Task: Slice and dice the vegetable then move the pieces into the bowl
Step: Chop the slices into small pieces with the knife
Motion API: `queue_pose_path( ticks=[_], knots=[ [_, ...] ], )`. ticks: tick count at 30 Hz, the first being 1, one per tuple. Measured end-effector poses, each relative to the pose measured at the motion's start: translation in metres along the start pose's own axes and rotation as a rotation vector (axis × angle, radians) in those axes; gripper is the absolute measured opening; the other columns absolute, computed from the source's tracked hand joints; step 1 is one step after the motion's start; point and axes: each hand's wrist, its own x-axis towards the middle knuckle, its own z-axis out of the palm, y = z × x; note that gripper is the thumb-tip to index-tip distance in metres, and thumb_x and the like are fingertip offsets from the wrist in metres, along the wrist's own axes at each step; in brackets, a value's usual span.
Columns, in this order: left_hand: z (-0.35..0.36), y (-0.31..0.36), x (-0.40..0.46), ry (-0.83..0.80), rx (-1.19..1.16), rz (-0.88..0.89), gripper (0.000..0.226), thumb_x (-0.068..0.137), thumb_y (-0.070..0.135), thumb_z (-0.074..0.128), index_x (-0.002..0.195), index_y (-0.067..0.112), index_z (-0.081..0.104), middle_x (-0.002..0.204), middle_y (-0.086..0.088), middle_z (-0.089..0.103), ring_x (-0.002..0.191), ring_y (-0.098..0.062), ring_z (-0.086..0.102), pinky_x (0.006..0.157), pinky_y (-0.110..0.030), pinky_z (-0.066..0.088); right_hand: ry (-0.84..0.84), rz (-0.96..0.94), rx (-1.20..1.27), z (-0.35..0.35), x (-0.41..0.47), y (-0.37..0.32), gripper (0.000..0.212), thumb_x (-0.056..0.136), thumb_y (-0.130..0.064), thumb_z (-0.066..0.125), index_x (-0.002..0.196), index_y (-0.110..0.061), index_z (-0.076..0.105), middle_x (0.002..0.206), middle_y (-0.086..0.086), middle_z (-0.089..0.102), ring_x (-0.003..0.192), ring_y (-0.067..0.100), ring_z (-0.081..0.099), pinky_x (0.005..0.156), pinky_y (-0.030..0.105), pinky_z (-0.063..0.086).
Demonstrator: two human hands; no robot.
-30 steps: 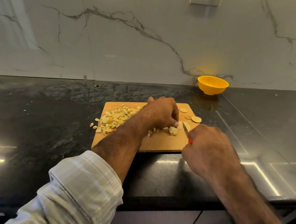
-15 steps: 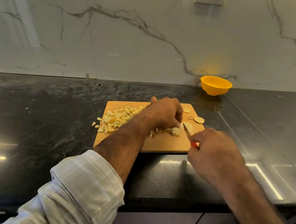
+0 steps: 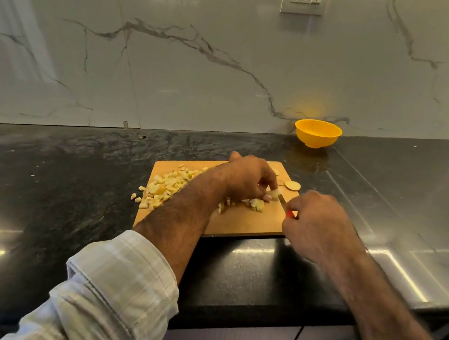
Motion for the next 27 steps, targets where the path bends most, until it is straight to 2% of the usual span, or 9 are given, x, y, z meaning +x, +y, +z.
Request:
queue_pose_path(
  ticks=[3, 6, 9, 12, 15, 17, 20, 23, 27],
  knots=[
    [0.001, 0.001, -0.002, 0.058, 0.026, -0.034, 0.022, 0.094, 0.043, 0.077, 0.11, 0.029, 0.079, 0.11, 0.011, 0.073, 0.113, -0.013, 0.058, 0.115, -0.053, 0.024, 0.03, -0.023, -0.011, -0.003, 0.0, 0.004, 0.04, 0.093, -0.029, 0.068, 0.134, -0.027, 0.068, 0.12, -0.002, 0.065, 0.097, 0.013, 0.059, 0.076, 0.029, 0.054],
    [0.002, 0.002, -0.004, 0.111, 0.079, -0.049, 0.021, 0.095, 0.047, 0.075, 0.104, 0.028, 0.079, 0.11, 0.01, 0.071, 0.112, -0.013, 0.056, 0.116, -0.056, 0.027, 0.064, -0.011, -0.021, -0.007, -0.003, 0.008, 0.039, 0.094, -0.028, 0.067, 0.133, -0.025, 0.068, 0.111, -0.001, 0.066, 0.092, 0.015, 0.061, 0.074, 0.032, 0.057],
    [0.002, 0.003, -0.003, 0.147, 0.023, -0.043, 0.019, 0.093, 0.042, 0.079, 0.107, 0.03, 0.077, 0.119, 0.011, 0.069, 0.117, -0.012, 0.056, 0.118, -0.058, 0.031, 0.078, -0.003, -0.015, -0.005, -0.005, 0.006, 0.037, 0.095, -0.028, 0.066, 0.131, -0.025, 0.068, 0.106, -0.001, 0.066, 0.089, 0.015, 0.062, 0.075, 0.034, 0.06],
    [0.003, 0.001, -0.005, 0.098, -0.119, -0.008, 0.017, 0.092, 0.031, 0.083, 0.108, 0.03, 0.077, 0.109, 0.012, 0.072, 0.108, -0.009, 0.063, 0.111, -0.055, 0.046, 0.125, -0.01, -0.013, 0.006, -0.006, 0.004, 0.03, 0.094, -0.029, 0.064, 0.124, -0.025, 0.07, 0.103, -0.003, 0.066, 0.086, 0.012, 0.061, 0.069, 0.029, 0.057],
    [0.003, 0.001, -0.006, 0.072, -0.165, 0.0, 0.013, 0.092, 0.018, 0.082, 0.104, 0.024, 0.083, 0.104, 0.009, 0.075, 0.098, -0.007, 0.065, 0.096, -0.039, 0.057, 0.119, -0.011, -0.038, 0.018, -0.007, 0.001, 0.029, 0.092, -0.028, 0.062, 0.119, -0.028, 0.071, 0.101, -0.004, 0.064, 0.085, 0.012, 0.059, 0.063, 0.026, 0.051],
    [0.002, 0.003, -0.006, 0.081, -0.15, 0.002, 0.015, 0.091, 0.014, 0.082, 0.105, 0.02, 0.084, 0.104, 0.007, 0.077, 0.095, -0.007, 0.066, 0.088, -0.031, 0.058, 0.09, -0.018, -0.069, 0.023, -0.006, -0.002, 0.024, 0.092, -0.027, 0.061, 0.114, -0.027, 0.07, 0.096, -0.005, 0.061, 0.083, 0.01, 0.057, 0.061, 0.025, 0.047],
    [0.002, 0.007, -0.004, 0.085, -0.093, -0.009, 0.016, 0.091, 0.015, 0.082, 0.105, 0.021, 0.084, 0.105, 0.006, 0.077, 0.099, -0.011, 0.067, 0.094, -0.037, 0.061, 0.035, -0.005, -0.096, 0.02, -0.01, -0.002, 0.025, 0.092, -0.026, 0.065, 0.116, -0.026, 0.07, 0.097, -0.005, 0.06, 0.086, 0.011, 0.057, 0.064, 0.026, 0.047],
    [0.003, 0.007, -0.004, 0.086, -0.082, -0.02, 0.016, 0.091, 0.015, 0.082, 0.106, 0.021, 0.084, 0.106, 0.005, 0.077, 0.102, -0.012, 0.066, 0.097, -0.041, 0.06, -0.004, 0.008, -0.074, 0.008, -0.015, 0.002, 0.039, 0.09, -0.028, 0.069, 0.129, -0.027, 0.068, 0.113, -0.005, 0.063, 0.097, 0.014, 0.059, 0.074, 0.028, 0.051],
    [0.005, 0.009, -0.005, 0.118, -0.112, -0.044, 0.017, 0.091, 0.012, 0.081, 0.106, 0.019, 0.084, 0.104, 0.004, 0.078, 0.097, -0.012, 0.068, 0.096, -0.04, 0.061, 0.054, 0.007, -0.029, 0.002, -0.009, -0.004, 0.037, 0.093, -0.027, 0.068, 0.129, -0.027, 0.069, 0.115, -0.002, 0.065, 0.094, 0.014, 0.06, 0.07, 0.026, 0.053]
  ],
)
